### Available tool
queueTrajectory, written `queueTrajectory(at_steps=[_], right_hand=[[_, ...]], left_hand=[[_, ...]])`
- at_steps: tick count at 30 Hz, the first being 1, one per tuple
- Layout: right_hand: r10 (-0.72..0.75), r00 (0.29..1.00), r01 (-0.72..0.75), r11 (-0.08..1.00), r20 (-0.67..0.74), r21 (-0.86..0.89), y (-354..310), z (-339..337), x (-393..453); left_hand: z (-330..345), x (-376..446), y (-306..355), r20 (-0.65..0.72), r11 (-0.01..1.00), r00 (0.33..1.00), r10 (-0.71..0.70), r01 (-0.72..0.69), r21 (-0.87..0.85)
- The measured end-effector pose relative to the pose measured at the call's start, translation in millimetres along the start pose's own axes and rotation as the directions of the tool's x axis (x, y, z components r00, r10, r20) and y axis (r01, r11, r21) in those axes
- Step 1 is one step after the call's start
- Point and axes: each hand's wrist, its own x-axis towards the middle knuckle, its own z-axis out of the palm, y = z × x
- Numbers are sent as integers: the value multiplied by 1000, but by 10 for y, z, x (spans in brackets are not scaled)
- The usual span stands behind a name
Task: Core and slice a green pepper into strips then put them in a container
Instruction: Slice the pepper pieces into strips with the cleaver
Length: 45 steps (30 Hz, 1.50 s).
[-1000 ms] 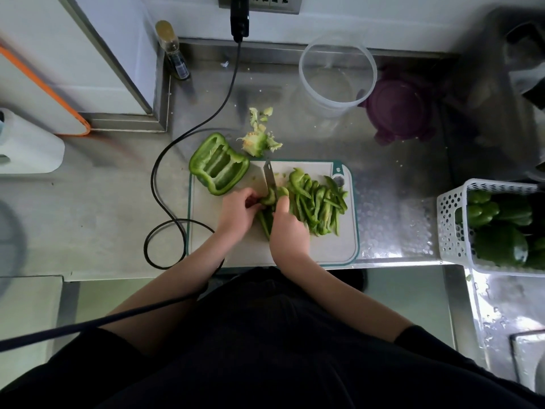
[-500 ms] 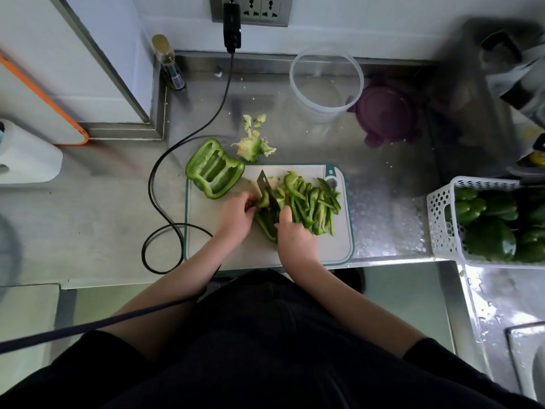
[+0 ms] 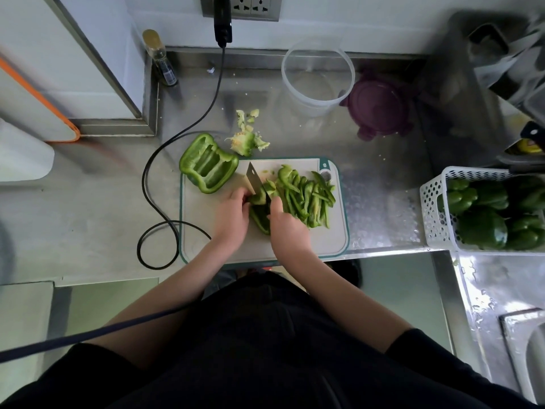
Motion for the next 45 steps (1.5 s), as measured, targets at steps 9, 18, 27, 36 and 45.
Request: queueTrajectory(at_steps=[9, 18, 27, 36, 45], right_hand=[[-65, 998, 65, 997, 12, -37, 71, 35, -112], [16, 1000, -18, 998, 25, 56, 118, 81, -113], [122, 990, -96, 946, -67, 310, 147, -123, -43], [50, 993, -10, 938, -107, 347, 24, -73, -317], [70, 995, -50, 968, -71, 245, -116, 14, -220]], left_hand=[[-16, 14, -117, -32, 992, 992, -125, 123, -37], [-153, 70, -239, -128, 968, 961, -247, 237, -86], [-85, 46, -174, 64, 955, 971, -232, 240, -176], [-108, 83, -172, 68, 942, 963, -263, 271, -199], [-123, 93, -114, 62, 939, 957, -284, 291, -185]])
